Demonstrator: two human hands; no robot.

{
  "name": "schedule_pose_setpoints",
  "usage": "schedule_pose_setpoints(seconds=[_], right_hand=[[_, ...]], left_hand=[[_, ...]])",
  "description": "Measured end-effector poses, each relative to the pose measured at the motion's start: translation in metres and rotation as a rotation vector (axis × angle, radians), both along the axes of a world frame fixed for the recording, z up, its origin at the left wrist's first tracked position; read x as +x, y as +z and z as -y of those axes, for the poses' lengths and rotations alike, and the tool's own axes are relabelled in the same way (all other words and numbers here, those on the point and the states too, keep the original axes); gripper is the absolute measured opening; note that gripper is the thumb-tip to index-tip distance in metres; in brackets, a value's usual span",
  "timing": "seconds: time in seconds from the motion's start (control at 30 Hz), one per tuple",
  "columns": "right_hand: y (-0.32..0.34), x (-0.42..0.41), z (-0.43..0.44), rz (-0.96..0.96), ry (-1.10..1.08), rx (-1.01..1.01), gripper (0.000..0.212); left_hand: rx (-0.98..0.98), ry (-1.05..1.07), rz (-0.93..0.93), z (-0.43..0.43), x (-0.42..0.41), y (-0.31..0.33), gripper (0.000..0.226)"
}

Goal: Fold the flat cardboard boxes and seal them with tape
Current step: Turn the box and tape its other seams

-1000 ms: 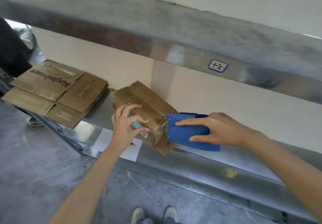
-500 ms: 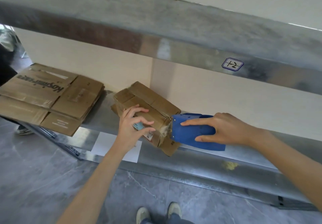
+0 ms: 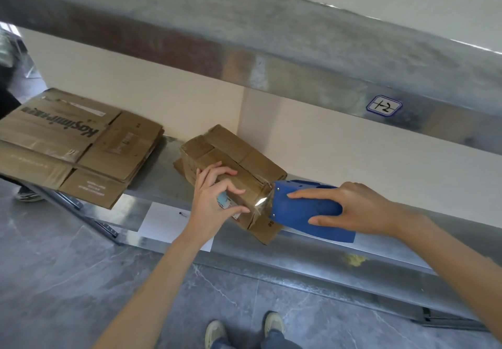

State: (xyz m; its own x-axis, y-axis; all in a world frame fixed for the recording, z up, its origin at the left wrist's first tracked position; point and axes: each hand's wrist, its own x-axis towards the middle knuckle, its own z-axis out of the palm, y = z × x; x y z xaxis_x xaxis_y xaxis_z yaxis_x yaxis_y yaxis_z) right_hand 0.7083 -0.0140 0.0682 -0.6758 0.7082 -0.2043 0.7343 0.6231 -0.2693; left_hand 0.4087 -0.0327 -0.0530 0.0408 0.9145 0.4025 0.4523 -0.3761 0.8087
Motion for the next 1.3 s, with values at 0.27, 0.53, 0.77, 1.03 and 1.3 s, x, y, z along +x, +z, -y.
schedule_pose_setpoints(seconds=[0.27,0.53,0.77,1.03,1.3], right_hand=[[0.001,0.001,-0.011,-0.024,0.050,-0.023,0.057],[0.008,-0.008,-0.022,0.023,0.173,0.022,0.057],[0.009,-0.004,-0.032,0.008,0.206,-0.087,0.052],[0.010,0.000,-0.044,-0.060,0.350,-0.144,0.049],[0.012,-0.017,-0.048,-0.072,0.475,-0.121,0.051]], left_hand=[[-0.028,-0.009,-0.082,0.006,-0.006,0.006,0.022],[0.047,0.211,-0.279,0.040,0.028,0.001,0.054],[0.024,0.471,-0.172,0.038,0.078,0.001,0.054],[-0.001,0.324,0.008,0.052,0.062,-0.003,0.062],[0.018,0.361,-0.028,0.066,0.052,-0.004,0.060]])
